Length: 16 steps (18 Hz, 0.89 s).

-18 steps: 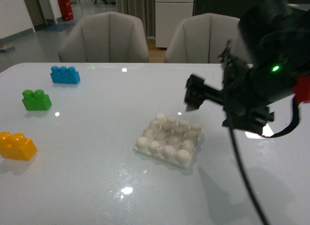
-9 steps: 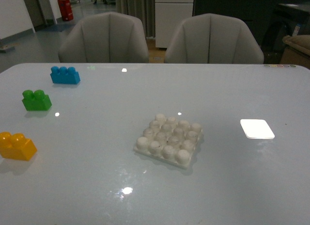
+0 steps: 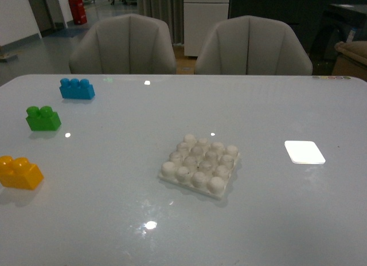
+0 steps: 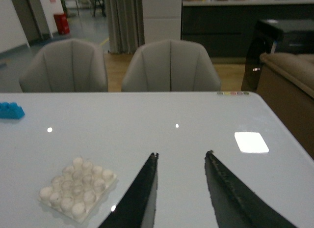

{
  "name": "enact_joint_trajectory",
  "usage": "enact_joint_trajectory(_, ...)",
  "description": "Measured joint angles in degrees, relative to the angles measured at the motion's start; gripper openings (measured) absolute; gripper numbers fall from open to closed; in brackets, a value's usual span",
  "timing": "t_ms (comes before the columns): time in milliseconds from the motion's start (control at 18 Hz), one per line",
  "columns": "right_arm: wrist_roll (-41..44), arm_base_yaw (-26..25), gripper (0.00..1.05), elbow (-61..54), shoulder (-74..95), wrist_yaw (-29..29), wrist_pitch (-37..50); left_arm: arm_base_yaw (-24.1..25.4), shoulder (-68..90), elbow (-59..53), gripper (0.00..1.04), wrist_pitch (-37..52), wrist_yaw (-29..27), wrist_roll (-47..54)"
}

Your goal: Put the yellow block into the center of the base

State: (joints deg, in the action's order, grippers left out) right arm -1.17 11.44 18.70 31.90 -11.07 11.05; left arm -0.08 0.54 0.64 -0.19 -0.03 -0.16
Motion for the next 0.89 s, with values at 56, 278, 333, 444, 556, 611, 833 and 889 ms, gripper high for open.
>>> enact_joint_trajectory(56,0.39,-1.18,0.19,-1.90,-3.43,0.81,0.68,0.00,0.00,0.00,0.98,0.00,0.00,0.00)
enact_joint_trajectory(278,0.87,-4.63,0.02,-7.56,-7.76,3.91,1.36,0.00,0.00,0.00,0.98,0.00,0.00,0.00)
enact_joint_trajectory(333,0.87,-5.07,0.02,-8.33,-8.20,4.39,1.27,0.00,0.00,0.00,0.98,0.00,0.00,0.02)
enact_joint_trajectory(444,0.96,-7.67,0.02,-9.25,-9.35,8.13,1.07,0.00,0.00,0.00,0.98,0.00,-0.02,0.00)
enact_joint_trajectory(556,1.01,-11.37,0.02,-10.03,-11.06,10.40,1.22,0.00,0.00,0.00,0.98,0.00,0.00,0.02)
enact_joint_trajectory(611,0.98,-11.82,0.02,-10.75,-12.11,10.32,1.33,0.00,0.00,0.00,0.98,0.00,0.00,0.02)
enact_joint_trajectory(833,1.01,-11.45,0.02,-13.99,-16.39,11.06,-0.02,0.00,0.00,0.00,0.98,0.00,0.00,0.07)
enact_joint_trajectory(889,1.01,-11.45,0.02,-14.62,-17.49,11.06,-0.46,0.02,0.00,0.00,0.98,0.00,0.00,0.09)
